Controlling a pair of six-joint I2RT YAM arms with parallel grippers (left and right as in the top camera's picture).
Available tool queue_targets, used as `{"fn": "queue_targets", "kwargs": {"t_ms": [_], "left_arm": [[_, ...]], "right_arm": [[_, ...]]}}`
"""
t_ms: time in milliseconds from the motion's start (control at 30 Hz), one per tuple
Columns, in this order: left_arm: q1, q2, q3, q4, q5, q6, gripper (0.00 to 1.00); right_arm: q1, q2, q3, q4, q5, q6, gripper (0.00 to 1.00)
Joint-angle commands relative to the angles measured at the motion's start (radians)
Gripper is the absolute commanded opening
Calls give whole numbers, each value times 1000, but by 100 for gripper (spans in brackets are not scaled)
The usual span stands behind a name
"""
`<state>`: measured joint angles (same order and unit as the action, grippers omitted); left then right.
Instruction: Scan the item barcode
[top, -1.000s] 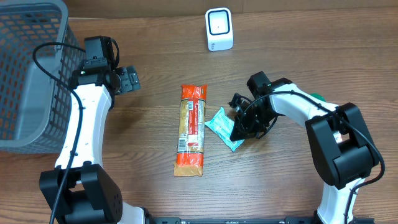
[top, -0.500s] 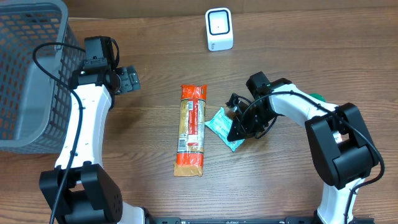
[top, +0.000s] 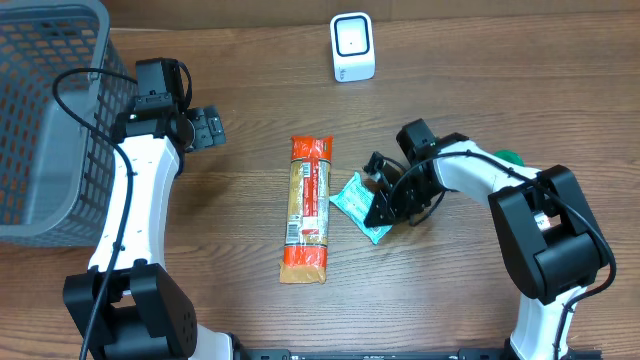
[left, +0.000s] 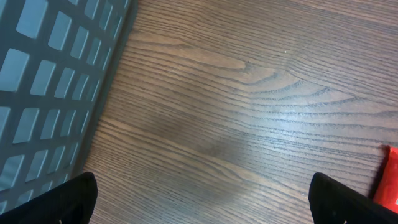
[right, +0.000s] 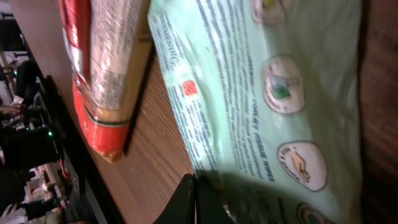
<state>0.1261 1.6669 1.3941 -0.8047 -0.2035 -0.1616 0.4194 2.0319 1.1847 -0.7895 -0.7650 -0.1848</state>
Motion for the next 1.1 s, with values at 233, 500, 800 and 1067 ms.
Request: {"fn": "queue_targets", "kwargs": {"t_ms": [233,500,800,1067], "left_arm": [[-2,1,16,0,-6,-3,100],[-2,1,16,0,-6,-3,100],[-2,1,16,0,-6,-3,100],[-2,1,16,0,-6,-3,100]], "right_arm": [[2,-5,-179,193,72,-5,4],[-1,-5,-120,101,13,4,4],[-3,-5,168,-137,55,65,4],[-2,-5,161,-119,267,228,4]]}}
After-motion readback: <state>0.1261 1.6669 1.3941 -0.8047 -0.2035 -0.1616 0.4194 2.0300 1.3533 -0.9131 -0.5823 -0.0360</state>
